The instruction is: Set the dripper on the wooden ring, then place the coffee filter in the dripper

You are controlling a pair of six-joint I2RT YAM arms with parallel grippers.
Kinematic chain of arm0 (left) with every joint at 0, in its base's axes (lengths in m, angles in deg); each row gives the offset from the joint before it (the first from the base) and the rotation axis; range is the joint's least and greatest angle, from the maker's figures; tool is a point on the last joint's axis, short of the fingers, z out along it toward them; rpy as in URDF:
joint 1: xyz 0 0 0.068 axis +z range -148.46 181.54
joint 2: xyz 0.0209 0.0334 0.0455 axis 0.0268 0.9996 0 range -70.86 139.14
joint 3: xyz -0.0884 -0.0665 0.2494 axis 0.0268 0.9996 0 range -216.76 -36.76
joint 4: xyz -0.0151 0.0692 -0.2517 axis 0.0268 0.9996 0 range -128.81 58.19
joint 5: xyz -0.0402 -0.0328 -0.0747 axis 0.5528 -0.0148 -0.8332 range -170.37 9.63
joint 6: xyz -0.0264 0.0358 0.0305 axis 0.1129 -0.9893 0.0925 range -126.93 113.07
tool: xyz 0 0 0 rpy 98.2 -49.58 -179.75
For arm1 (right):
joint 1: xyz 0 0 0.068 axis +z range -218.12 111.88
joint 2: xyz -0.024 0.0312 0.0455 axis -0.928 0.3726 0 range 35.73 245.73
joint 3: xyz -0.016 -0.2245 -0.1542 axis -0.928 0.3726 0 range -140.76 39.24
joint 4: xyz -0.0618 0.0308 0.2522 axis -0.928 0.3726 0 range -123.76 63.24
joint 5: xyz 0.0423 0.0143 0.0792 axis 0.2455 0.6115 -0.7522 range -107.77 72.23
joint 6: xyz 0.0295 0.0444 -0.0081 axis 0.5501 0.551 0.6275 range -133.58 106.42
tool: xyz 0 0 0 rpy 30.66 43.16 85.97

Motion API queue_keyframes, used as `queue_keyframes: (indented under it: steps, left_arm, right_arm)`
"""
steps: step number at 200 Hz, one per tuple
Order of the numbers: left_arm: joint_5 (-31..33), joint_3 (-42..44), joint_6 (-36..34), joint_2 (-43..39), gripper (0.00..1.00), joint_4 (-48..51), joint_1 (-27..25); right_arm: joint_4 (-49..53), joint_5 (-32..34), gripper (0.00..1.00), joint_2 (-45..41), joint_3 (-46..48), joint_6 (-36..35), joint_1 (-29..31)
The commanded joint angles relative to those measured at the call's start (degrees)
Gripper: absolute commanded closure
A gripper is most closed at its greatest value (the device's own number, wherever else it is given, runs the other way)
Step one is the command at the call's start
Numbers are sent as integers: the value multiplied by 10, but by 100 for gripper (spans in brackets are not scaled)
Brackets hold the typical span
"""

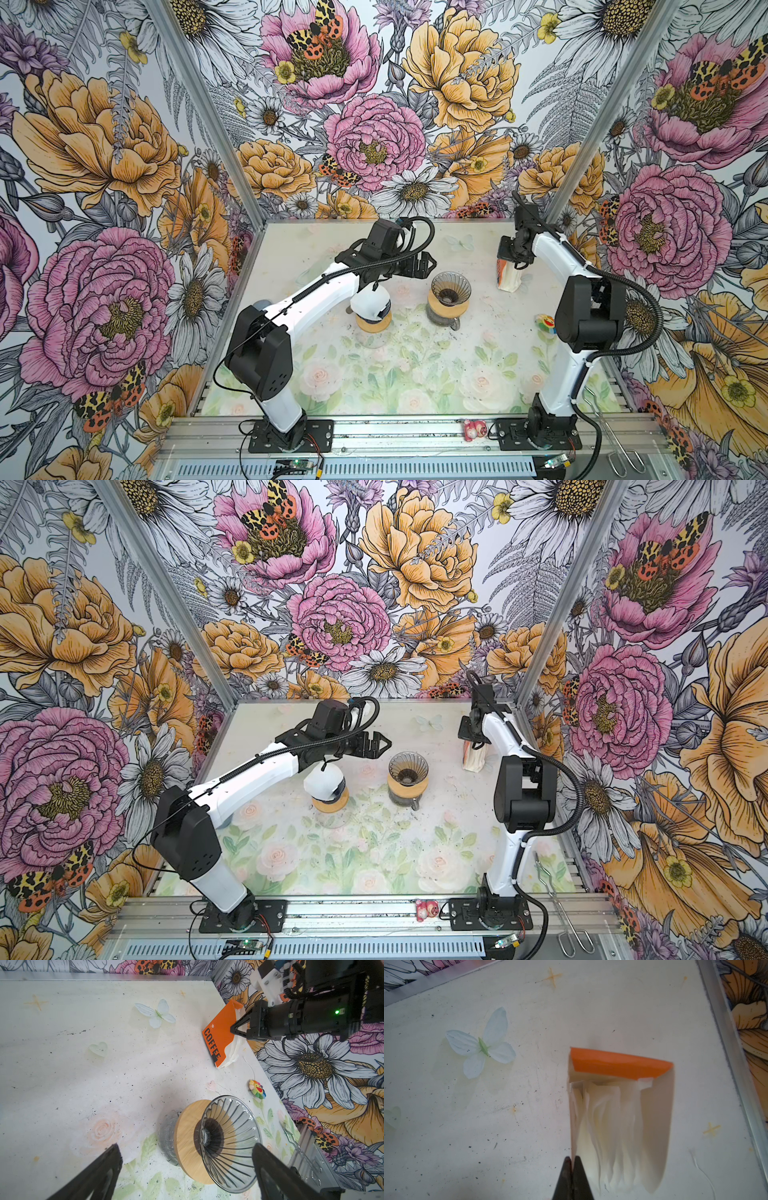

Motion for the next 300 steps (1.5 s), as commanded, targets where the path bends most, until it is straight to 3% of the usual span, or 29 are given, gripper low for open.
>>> queue_keyframes:
  steps: [1,45,77,104,143,190,254,300]
  left_arm:
    - [-14,-12,0,4,1,0,-3]
    - [-13,-14,1,6,1,0,-2]
    - [-16,-18,2,10,1,0,-4]
    - [-16,-18,2,10,1,0,-4]
    - [-16,-20,1,11,1,0,-5]
    - [-16,-21,1,12,1,0,-5]
    - [-20,-28,2,18,1,0,-7]
    - [-19,-30,1,18,1,1,-8]
  right_arm:
    - [2,-4,92,-7,0,7,-2]
    - [1,0,81,-12,-2,8,-2]
    - [1,6,91,-14,1,7,-2]
    - [2,7,91,-17,5,7,-3]
    - [2,11,77,-24,7,6,-3]
    - [1,11,84,-32,11,7,-3]
    - [1,9,79,-46,19,6,-3]
    - [1,7,85,-54,24,5,-3]
